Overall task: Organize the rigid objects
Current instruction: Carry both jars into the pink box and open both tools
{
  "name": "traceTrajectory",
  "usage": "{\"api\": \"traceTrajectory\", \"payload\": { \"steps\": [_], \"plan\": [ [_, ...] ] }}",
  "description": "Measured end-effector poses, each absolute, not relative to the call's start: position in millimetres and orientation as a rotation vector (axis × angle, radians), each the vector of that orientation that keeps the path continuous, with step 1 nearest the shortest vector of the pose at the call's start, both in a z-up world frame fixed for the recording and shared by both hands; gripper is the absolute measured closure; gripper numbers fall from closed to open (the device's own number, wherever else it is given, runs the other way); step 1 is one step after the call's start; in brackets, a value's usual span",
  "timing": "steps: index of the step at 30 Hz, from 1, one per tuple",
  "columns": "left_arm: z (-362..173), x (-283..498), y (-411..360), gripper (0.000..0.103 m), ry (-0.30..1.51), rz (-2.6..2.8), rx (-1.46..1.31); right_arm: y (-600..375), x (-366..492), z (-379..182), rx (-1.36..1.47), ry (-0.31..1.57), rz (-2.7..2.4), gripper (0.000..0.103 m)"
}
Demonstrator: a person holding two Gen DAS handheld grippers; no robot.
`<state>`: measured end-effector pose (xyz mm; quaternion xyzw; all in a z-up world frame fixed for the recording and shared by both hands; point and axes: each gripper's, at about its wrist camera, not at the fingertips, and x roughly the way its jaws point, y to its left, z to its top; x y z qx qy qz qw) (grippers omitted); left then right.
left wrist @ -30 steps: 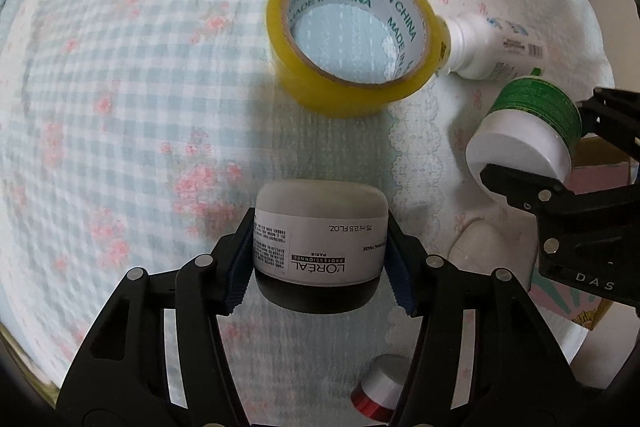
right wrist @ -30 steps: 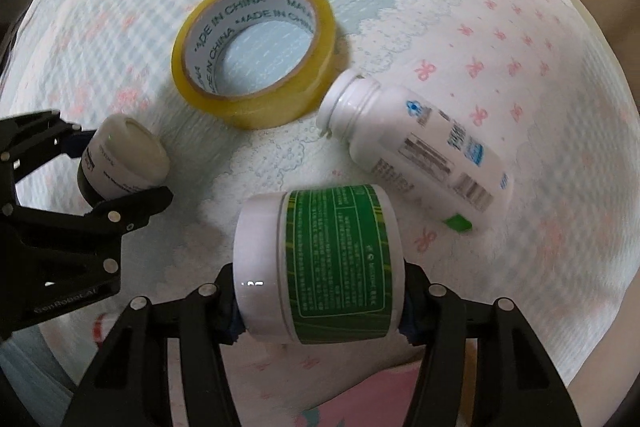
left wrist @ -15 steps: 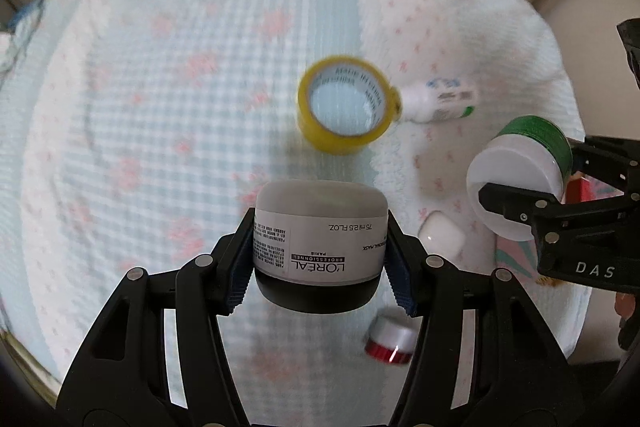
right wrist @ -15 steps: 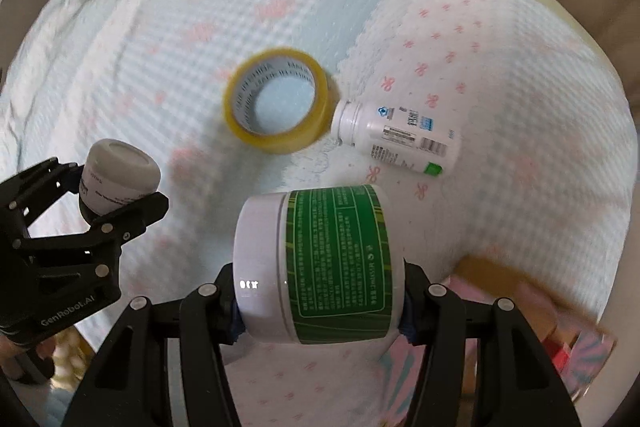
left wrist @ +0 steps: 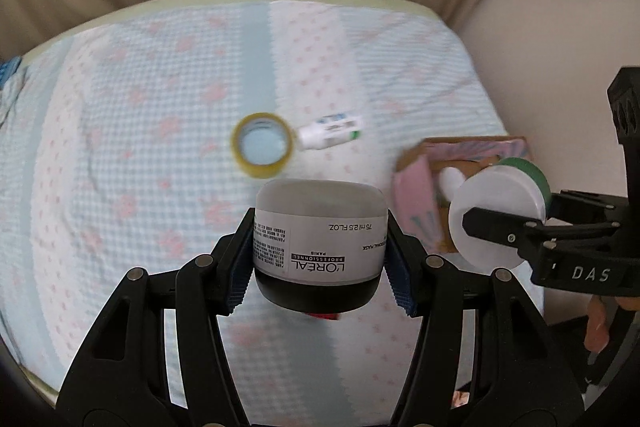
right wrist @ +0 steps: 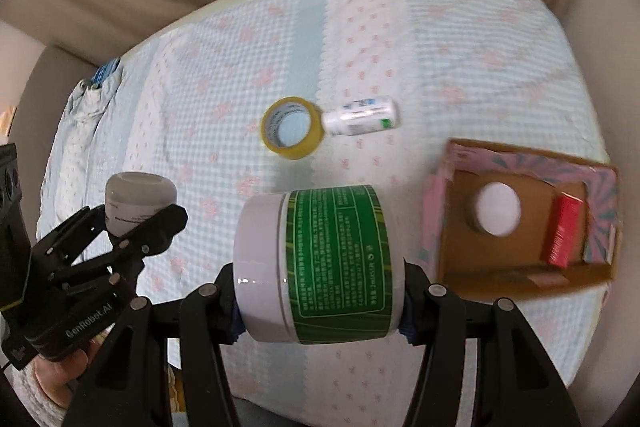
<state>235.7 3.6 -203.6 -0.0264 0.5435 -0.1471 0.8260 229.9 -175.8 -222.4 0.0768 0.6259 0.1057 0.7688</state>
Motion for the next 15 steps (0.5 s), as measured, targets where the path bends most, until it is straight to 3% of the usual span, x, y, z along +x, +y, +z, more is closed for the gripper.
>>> {"api": "traceTrajectory", "payload": {
  "steps": [7,15],
  "plan": [
    [-192,215,-66,0.049,1.134,-0.384,-0.057,-242,196,-207,0.172,1.33,0.131,0.05],
    [-217,210,-155,0.049,1.193,-0.413,-0.049,-343,177,-213,0.211,1.351,0.06,0.05]
  ]
}}
